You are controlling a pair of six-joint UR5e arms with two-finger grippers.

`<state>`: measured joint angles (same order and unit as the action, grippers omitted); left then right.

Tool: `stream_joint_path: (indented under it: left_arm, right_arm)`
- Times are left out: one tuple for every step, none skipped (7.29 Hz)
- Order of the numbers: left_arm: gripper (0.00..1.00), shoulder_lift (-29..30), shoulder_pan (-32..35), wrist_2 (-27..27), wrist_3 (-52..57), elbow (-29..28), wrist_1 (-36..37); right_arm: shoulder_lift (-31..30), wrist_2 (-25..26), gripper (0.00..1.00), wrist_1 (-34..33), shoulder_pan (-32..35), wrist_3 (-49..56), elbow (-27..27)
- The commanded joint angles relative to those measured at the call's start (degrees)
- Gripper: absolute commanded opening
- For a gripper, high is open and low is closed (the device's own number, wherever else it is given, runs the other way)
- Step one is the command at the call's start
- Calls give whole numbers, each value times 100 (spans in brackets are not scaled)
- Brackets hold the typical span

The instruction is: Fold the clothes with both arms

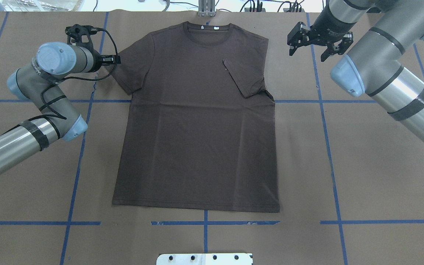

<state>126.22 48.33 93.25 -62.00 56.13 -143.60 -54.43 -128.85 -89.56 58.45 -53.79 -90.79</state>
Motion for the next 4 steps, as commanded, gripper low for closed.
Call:
stream_joint_path:
  left_arm:
    - [87, 8, -8, 0, -14, 3, -1]
    - [82, 17, -8, 0, -14, 20, -1]
    - [74, 34, -8, 0, -14, 20, -1]
    - [62, 43, -8, 0, -14, 29, -1]
  right_arm:
    - [2, 0, 100, 0, 0, 0, 9]
    - [2, 0, 100, 0, 9, 0, 9]
    - [72, 0, 100, -9, 26, -17, 9]
    - [81, 0, 100, -9, 26, -18, 18]
